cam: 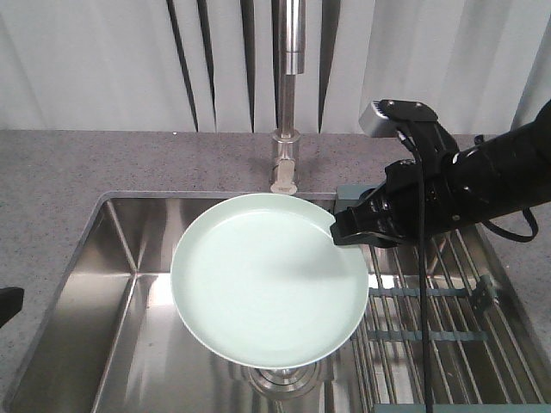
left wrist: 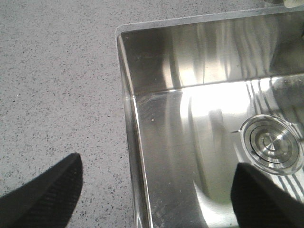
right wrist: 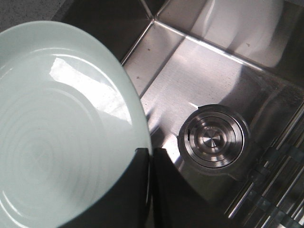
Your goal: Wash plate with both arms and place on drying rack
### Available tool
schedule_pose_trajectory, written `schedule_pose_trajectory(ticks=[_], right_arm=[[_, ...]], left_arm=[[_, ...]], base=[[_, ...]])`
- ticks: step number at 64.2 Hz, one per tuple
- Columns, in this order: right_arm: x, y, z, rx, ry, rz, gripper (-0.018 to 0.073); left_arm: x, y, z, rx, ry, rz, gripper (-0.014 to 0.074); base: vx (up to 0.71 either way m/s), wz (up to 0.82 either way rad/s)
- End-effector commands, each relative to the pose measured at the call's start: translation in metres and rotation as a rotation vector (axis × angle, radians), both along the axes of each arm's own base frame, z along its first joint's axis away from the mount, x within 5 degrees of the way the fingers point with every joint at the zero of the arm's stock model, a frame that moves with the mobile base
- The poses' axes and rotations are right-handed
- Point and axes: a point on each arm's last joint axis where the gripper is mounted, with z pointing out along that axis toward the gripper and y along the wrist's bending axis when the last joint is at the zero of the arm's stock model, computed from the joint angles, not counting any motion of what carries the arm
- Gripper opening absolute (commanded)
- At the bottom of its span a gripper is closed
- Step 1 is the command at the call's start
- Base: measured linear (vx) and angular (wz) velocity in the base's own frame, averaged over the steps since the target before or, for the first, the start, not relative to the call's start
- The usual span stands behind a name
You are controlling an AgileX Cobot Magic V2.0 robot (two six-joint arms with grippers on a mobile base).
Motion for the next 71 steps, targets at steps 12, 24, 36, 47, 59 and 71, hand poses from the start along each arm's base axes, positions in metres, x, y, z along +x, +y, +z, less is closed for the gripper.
schedule_pose_trajectory(ticks=[12, 24, 36, 47, 59, 71], right_arm=[[-0.002, -0.004, 0.017, -0.011, -0.101, 0.006, -0.0004], [-0.001, -0.010, 0.013, -0.113, -0.138, 0.025, -0.0004], [0.000, -0.011, 0.008, -0.157, -0.152, 0.063, -0.0004], [-0.004, 0.006, 0.007, -0.129, -0.189, 0.110, -0.0004], [0.013, 0.019, 0.006, -0.121, -0.194, 0.118, -0.0004], [0.039, 0.027, 0.012, -0.125, -0.208, 0.110, -0.0004]], left_arm=[[0.004, 0.000, 0.014, -0.027, -0.090, 0.012, 0.0593], [0.004, 0.000, 0.014, -0.027, -0.090, 0.012, 0.0593], [0.004, 0.000, 0.014, -0.027, -0.090, 0.012, 0.0593], [0.004, 0.000, 0.014, -0.027, -0.090, 0.012, 0.0593], [0.004, 0.000, 0.014, -0.027, -0.090, 0.012, 0.0593], [0.004, 0.000, 0.014, -0.027, -0.090, 0.012, 0.0593]], base=[[0.00, 0.00], [0.00, 0.00], [0.00, 0.00], [0.00, 0.00], [0.00, 0.00], [0.00, 0.00]])
